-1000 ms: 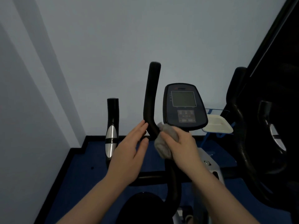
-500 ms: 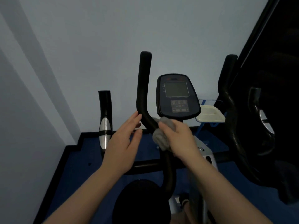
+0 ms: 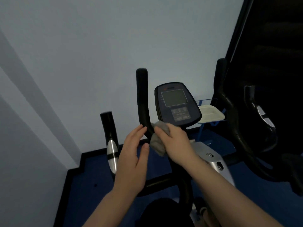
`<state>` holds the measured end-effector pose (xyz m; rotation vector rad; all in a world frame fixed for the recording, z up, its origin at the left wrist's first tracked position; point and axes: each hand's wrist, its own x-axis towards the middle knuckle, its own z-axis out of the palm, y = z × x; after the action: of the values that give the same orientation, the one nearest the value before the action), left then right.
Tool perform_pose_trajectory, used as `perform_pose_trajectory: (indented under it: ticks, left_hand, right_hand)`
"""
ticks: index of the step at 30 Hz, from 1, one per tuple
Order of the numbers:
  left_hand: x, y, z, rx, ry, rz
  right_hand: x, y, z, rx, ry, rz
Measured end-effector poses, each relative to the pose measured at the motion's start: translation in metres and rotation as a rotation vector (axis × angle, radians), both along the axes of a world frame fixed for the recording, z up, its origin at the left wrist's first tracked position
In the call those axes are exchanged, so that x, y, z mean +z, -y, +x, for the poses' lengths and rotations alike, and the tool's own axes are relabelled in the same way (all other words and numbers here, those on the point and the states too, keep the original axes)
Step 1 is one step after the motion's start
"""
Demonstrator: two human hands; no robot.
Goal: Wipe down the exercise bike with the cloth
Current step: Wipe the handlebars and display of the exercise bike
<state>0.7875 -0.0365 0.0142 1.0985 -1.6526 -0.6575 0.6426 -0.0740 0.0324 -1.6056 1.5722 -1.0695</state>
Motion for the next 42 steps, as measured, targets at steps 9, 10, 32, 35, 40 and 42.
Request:
perform_pose_trajectory:
  ticks: [9,10,32,35,40,42]
  left_hand:
    - [0.068,0.081,0.066,-0.036,0.329,-0.282]
    - [0.073,0.091,0.072,-0.06,0.371,-0.262]
    - [0.054,0.143,0.082,-0.152,0.303,-0.088]
    - [0.052,0.146,0.081,-0.171,0.274,-0.107]
    - [0.049,0.143,0.078,-0.155,0.175,-0.125]
    - [0.045,0.141,0.076,-0.125,0.081,-0.143]
  right_hand:
    - [0.021,0.021,0.028,-0.139,-0.01,-0.01]
    - [0.016,0.013,0.027,-0.15,-0.025,0.003]
    - [0.026,0.012,0.039,-0.262,-0.206,0.057]
    - [0.035,0.02,0.029,-0.245,-0.249,0.065]
    - [0.036,0.026,0.053,-0.33,-0.265,-0.053]
    - [0.026,0.005,0.049,-0.272,-0.264,-0.045]
